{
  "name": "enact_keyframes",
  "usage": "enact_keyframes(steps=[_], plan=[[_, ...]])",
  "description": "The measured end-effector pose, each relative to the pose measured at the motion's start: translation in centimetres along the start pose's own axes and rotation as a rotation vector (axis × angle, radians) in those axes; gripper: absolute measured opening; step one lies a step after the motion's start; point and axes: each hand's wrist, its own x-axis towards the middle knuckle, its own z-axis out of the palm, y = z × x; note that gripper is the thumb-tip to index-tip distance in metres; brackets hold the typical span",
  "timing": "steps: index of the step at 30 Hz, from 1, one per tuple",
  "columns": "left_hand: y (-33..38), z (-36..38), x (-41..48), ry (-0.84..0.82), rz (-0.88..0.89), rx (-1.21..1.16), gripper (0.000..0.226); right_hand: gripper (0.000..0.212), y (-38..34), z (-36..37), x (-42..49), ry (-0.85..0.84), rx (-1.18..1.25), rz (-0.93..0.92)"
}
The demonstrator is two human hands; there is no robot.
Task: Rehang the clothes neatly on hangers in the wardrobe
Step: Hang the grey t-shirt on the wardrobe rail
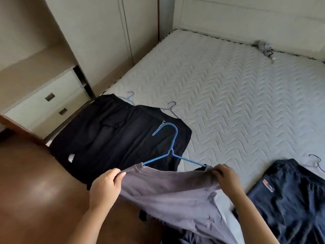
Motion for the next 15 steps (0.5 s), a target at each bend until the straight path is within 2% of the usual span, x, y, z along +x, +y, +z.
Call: enact_keyframes(steps=[6, 12, 15], plan=[[-10.3, -6.4, -10.3, 0.069, -0.388, -0.081, 0.014, 0.013, -10.6, 4.9, -6.3, -0.039, -0.108, -0.181], [-19.6, -11.8, -23.6, 0.109, -0.810, -0.190, 0.017, 0.012, -22.5, 12.1, -12.9, -0.194, -0.196, -0.459], [-22.4, -14.1, -28.5, 0.191, -0.926, -0.224, 0.018, 0.013, -27.9, 14.7, -15.5, -0.258, -0.255, -0.586]])
